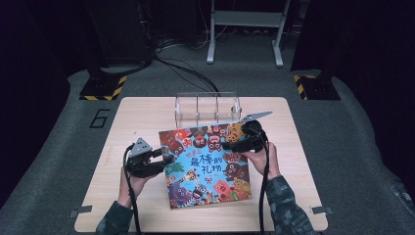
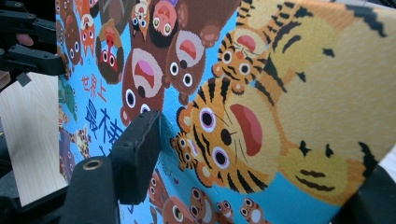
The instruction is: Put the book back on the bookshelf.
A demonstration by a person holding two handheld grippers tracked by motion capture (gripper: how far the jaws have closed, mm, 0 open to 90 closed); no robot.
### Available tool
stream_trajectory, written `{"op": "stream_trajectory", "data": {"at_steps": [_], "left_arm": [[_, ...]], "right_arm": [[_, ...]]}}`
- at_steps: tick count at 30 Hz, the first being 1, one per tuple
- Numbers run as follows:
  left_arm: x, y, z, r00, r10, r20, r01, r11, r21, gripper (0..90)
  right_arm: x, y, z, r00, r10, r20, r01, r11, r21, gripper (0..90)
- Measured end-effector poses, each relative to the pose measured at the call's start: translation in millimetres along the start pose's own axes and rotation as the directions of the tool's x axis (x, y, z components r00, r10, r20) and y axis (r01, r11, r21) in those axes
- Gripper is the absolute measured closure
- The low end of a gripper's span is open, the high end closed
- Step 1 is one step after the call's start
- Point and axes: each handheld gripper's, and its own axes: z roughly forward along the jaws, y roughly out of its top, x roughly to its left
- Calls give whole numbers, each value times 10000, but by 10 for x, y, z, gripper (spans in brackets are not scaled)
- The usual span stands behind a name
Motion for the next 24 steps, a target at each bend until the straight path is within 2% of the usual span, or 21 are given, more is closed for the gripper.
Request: {"op": "stream_trajectory", "data": {"at_steps": [7,8,12,17,22,24], "left_arm": [[-14,37,-69,9993,105,-358,-118,9993,-346,519],[-15,37,-72,9989,129,-452,-151,9987,-479,524],[9,51,-125,9995,-48,-313,29,9982,-596,536],[20,59,-155,9993,-27,-362,2,9977,-683,541],[14,59,-164,9990,-22,-447,-12,9971,-759,549],[11,62,-169,9987,30,-506,-69,9970,-777,549]], "right_arm": [[59,62,-20,9997,-213,156,217,9993,-288,342],[52,72,-12,9990,-409,174,416,9982,-435,341],[92,100,-18,9974,-637,331,658,9957,-645,330],[123,122,-8,9954,-847,438,879,9931,-771,321],[133,131,-4,9962,-751,430,782,9940,-766,321],[128,129,-2,9952,-874,444,910,9920,-875,322]]}}
